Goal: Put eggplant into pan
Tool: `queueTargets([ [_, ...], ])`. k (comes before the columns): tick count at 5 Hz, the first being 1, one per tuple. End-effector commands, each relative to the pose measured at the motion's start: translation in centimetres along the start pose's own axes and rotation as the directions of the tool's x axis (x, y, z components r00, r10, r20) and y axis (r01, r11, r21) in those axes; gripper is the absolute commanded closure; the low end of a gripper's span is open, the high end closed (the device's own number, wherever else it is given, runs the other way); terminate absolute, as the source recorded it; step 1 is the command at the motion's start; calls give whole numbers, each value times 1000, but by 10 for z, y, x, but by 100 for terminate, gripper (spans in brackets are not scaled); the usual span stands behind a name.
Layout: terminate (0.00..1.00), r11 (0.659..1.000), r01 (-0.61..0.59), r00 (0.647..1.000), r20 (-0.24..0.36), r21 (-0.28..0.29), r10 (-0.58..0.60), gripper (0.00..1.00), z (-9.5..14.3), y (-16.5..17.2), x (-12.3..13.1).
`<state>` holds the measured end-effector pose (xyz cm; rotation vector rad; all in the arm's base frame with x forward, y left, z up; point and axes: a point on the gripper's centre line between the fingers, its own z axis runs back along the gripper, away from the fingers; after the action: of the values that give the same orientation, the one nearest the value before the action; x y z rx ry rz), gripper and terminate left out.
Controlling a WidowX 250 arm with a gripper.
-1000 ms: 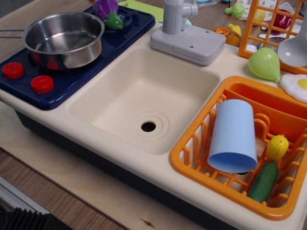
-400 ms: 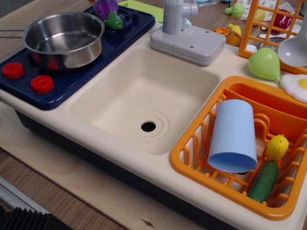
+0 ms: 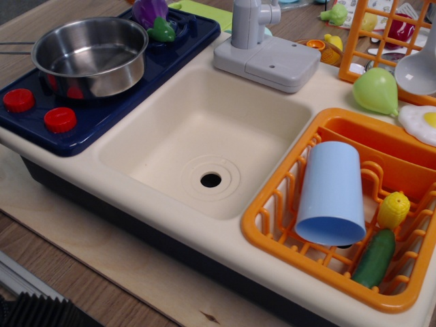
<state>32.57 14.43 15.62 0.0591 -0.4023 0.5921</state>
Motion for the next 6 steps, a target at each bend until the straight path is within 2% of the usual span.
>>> queueTargets([
  [1,0,1000,13,999,34,-19,-12,0,-9,7,5],
  [3,0,997,35,999,35,-75,-32,0,-31,2,4],
  [4,0,995,41,999,14,-90,-40,100,-40,-2,5],
  [5,0,997,46,999,24,-64,-45,100,-36,-4,5],
  [6,0,998,65,997,43,-2,-65,100,-15,2,14],
])
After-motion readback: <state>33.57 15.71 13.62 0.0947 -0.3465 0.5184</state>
